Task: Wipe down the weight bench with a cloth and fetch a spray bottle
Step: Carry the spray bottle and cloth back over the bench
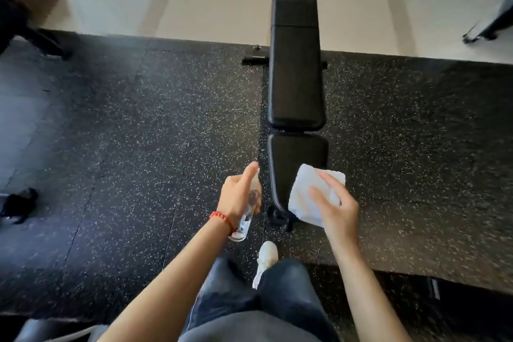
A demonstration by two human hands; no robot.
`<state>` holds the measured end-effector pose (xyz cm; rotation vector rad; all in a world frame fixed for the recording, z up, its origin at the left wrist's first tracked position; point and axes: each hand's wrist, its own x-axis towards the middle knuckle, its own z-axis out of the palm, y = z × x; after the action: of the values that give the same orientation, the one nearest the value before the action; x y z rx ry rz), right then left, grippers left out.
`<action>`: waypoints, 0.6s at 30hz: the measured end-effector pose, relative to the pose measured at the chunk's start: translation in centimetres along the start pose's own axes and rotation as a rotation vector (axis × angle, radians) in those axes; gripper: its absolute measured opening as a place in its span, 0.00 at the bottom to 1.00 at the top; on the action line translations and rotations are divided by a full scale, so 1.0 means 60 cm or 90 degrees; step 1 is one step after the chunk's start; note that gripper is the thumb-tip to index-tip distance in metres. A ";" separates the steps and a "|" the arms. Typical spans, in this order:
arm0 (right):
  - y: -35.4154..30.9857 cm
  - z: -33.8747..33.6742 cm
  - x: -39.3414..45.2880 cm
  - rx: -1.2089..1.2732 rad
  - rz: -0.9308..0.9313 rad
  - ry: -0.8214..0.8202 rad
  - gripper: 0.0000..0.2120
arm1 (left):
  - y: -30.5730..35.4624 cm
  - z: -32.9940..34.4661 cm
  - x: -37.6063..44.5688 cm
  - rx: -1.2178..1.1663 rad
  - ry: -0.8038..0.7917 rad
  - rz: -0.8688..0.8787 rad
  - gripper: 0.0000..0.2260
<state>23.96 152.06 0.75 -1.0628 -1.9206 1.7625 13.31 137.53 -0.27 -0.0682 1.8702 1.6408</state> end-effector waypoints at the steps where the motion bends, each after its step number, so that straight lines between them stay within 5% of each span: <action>1: 0.002 -0.011 0.016 0.002 0.001 0.022 0.17 | 0.009 0.016 0.017 0.008 -0.010 -0.005 0.31; 9: 0.027 -0.044 0.090 0.040 0.049 0.180 0.15 | 0.051 0.082 0.135 0.056 -0.097 -0.041 0.30; 18: 0.042 0.060 0.139 0.068 0.119 0.395 0.15 | 0.095 0.085 0.309 0.188 -0.254 -0.080 0.27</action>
<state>16.70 155.24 -4.31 -1.5601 -1.3673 1.3695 -1.75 150.12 -4.43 0.2445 1.7340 1.1776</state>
